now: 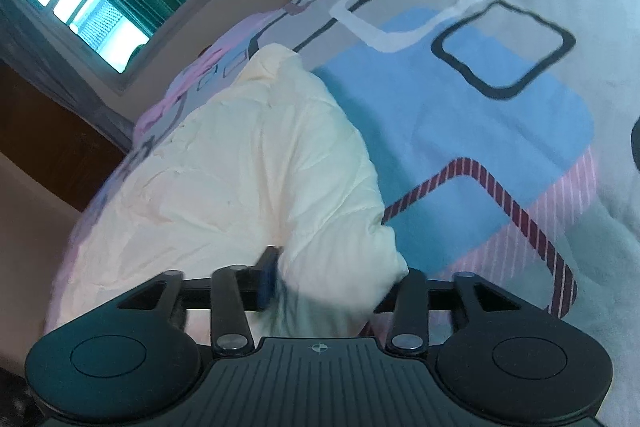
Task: Fold large clothes
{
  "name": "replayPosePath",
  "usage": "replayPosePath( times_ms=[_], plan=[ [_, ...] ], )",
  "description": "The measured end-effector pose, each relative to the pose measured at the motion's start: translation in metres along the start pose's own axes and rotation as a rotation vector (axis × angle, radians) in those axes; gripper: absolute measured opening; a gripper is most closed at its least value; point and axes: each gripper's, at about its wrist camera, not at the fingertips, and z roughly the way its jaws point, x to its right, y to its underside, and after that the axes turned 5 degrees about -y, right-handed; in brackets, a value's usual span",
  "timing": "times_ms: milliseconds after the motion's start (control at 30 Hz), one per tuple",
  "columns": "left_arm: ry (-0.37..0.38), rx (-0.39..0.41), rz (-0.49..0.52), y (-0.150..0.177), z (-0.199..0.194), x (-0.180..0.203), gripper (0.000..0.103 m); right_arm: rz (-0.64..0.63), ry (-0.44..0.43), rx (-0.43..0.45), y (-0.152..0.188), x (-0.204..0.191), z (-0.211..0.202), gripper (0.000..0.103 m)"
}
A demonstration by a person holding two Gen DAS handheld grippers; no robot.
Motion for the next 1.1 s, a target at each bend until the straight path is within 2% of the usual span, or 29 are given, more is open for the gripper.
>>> replayPosePath(
  times_ms=[33,133,167,200,233,300,400,500,600,700,800,833,867,1000,1033,1100],
  plan=[
    [0.008,-0.001,-0.014,0.001,-0.003,-0.004,0.072,0.01,0.003,0.021,0.0,0.006,-0.006,0.077],
    [0.011,0.009,-0.045,0.004,-0.014,-0.017,0.073,0.046,0.004,0.086,-0.002,0.024,-0.029,0.077],
    [0.003,0.011,-0.042,0.004,-0.017,-0.02,0.073,0.066,0.001,0.125,-0.003,0.03,-0.04,0.073],
    [-0.014,0.016,-0.032,0.005,-0.019,-0.022,0.072,0.075,-0.004,0.163,-0.004,0.034,-0.049,0.061],
    [-0.034,0.026,-0.025,0.005,-0.023,-0.023,0.071,0.085,-0.001,0.175,-0.005,0.037,-0.055,0.033],
    [-0.072,0.064,-0.051,0.004,-0.032,-0.028,0.069,0.114,0.009,0.205,-0.012,0.043,-0.067,0.029],
    [-0.067,0.11,-0.138,0.002,-0.044,-0.039,0.07,0.047,0.015,0.242,-0.021,0.029,-0.08,0.029],
    [-0.004,0.127,-0.188,0.004,-0.056,-0.045,0.07,-0.029,0.0,0.237,-0.026,0.006,-0.082,0.029],
    [0.024,0.088,-0.194,0.015,-0.063,-0.045,0.07,-0.115,-0.028,0.2,-0.018,-0.028,-0.072,0.029],
    [0.079,0.008,-0.221,0.031,-0.053,-0.048,0.067,-0.226,-0.072,0.144,-0.002,-0.069,-0.05,0.029],
    [0.119,0.004,-0.24,0.03,-0.038,-0.049,0.066,-0.332,-0.119,0.086,0.016,-0.108,-0.026,0.028],
    [0.132,0.013,-0.239,0.026,-0.033,-0.047,0.066,-0.362,-0.128,0.07,0.023,-0.12,-0.017,0.017],
    [0.139,0.02,-0.231,0.021,-0.028,-0.045,0.064,-0.391,-0.135,0.053,0.028,-0.131,-0.01,0.01],
    [0.162,0.019,-0.236,0.003,-0.006,-0.042,0.064,-0.489,-0.129,0.01,0.04,-0.171,0.024,0.01],
    [0.168,0.012,-0.243,0.0,0.0,-0.043,0.063,-0.518,-0.117,0.001,0.043,-0.182,0.035,0.01],
    [0.185,-0.002,-0.267,-0.004,0.008,-0.045,0.049,-0.56,-0.104,-0.003,0.048,-0.198,0.055,0.01]
  ],
)
